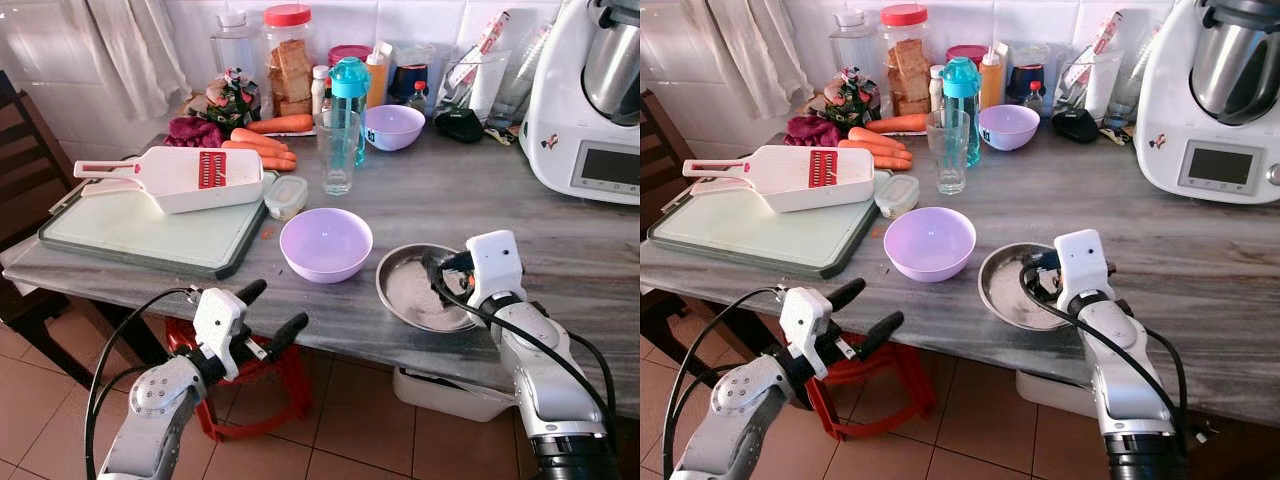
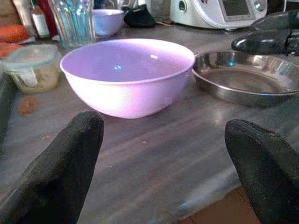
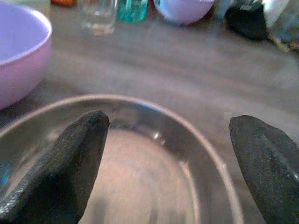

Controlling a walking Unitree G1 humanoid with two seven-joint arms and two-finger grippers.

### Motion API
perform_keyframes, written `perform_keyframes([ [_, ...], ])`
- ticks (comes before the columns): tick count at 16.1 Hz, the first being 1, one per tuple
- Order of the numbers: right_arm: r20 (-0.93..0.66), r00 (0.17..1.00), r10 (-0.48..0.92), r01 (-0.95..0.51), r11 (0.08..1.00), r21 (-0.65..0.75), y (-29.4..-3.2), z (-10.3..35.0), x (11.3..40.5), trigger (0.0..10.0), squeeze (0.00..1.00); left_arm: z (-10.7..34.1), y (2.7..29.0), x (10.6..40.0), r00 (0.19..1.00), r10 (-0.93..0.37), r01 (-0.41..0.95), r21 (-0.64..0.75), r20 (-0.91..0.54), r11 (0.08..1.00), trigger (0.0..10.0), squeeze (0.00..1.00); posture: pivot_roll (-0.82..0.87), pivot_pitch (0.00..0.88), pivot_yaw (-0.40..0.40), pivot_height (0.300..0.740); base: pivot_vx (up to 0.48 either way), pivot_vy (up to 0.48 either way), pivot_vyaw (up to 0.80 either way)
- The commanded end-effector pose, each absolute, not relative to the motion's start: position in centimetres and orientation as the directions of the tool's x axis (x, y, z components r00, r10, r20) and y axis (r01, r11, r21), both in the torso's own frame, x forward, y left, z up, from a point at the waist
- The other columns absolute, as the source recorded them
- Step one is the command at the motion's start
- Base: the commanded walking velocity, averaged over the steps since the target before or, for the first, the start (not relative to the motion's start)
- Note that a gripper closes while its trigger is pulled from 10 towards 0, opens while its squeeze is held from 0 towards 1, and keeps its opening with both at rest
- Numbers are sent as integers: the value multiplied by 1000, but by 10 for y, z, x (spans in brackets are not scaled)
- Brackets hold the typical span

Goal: Setting the table

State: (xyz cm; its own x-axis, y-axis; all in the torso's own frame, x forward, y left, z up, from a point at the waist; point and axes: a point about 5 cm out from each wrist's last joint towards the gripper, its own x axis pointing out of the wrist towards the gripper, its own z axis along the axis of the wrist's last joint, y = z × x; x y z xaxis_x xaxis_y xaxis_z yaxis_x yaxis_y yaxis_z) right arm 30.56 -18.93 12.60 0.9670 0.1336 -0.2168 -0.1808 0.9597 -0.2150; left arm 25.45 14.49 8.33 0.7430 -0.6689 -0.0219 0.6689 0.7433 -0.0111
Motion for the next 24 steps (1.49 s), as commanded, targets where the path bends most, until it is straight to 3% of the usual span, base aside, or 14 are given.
perform_keyframes([
  [1,-233,960,154,-205,955,-215,-188,128,305,10000,651,83,147,251,719,-693,693,-24,-45,721,10000,0,-14,0,55,740,0,0,0],
  [4,-279,944,178,-239,950,-200,-186,125,305,10000,588,82,148,250,708,-704,703,-33,-48,710,10000,0,-17,0,58,740,0,0,0],
  [7,-332,919,214,-274,950,-147,-183,120,301,10000,447,83,148,250,703,-709,708,-33,-49,705,10000,0,-14,0,57,740,0,0,0],
  [24,-415,853,318,-370,928,-49,-157,99,303,10000,420,84,142,245,686,-726,724,-46,-55,688,10000,0,-1,1,49,740,0,0,0],
])
